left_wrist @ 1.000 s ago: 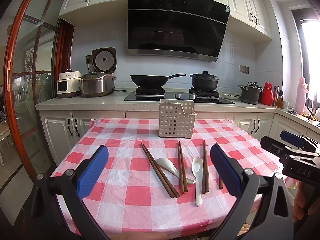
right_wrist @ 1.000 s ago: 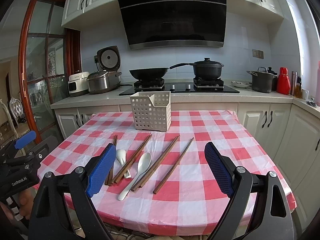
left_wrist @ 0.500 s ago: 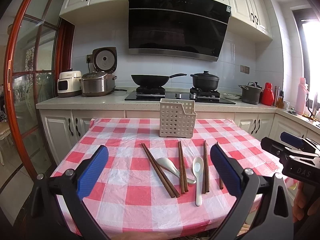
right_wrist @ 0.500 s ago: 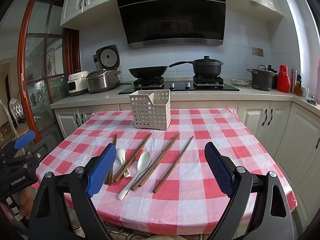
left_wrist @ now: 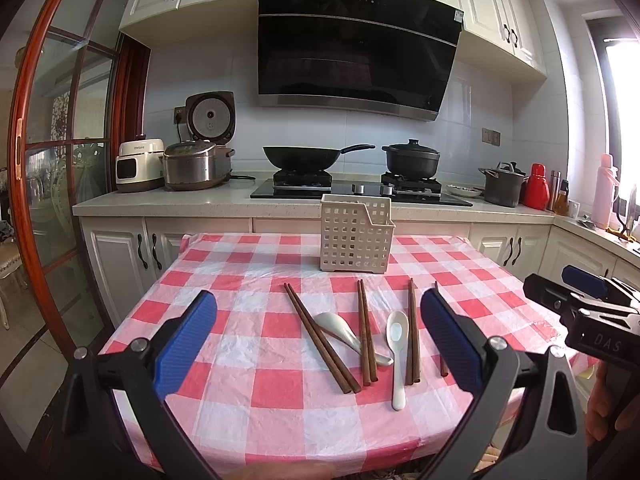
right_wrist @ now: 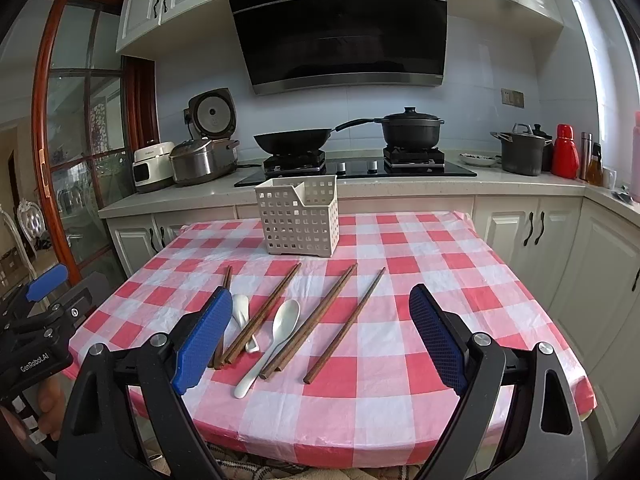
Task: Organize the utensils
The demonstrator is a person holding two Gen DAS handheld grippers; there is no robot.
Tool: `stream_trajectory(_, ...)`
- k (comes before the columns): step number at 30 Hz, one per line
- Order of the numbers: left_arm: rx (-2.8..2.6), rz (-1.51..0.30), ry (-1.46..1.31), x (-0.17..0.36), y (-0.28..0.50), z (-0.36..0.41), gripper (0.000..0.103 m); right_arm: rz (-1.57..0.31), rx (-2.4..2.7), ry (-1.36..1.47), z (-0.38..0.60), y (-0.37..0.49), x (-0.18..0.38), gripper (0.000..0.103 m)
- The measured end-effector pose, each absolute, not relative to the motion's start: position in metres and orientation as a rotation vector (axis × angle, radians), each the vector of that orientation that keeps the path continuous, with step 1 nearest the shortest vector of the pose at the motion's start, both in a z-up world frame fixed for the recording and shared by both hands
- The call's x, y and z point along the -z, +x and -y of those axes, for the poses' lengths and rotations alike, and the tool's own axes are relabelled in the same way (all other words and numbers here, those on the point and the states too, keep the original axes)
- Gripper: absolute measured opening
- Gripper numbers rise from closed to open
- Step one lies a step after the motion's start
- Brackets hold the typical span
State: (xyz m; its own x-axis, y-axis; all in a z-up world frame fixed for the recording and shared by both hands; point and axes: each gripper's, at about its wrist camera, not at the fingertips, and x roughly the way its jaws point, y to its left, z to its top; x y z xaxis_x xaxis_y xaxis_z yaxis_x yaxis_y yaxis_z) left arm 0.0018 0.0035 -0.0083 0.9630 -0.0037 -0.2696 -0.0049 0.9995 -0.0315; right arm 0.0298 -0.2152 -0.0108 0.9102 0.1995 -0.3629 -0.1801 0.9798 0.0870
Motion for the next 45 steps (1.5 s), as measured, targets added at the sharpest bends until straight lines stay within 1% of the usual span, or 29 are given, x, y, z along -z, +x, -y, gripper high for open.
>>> stream_trajectory(45, 0.000, -0.313, -0.022, 0.023, 0.003, -0.005, 0.098, -0.417, -0.148, 0.071, 0.224, 0.044, 0.021, 0.084)
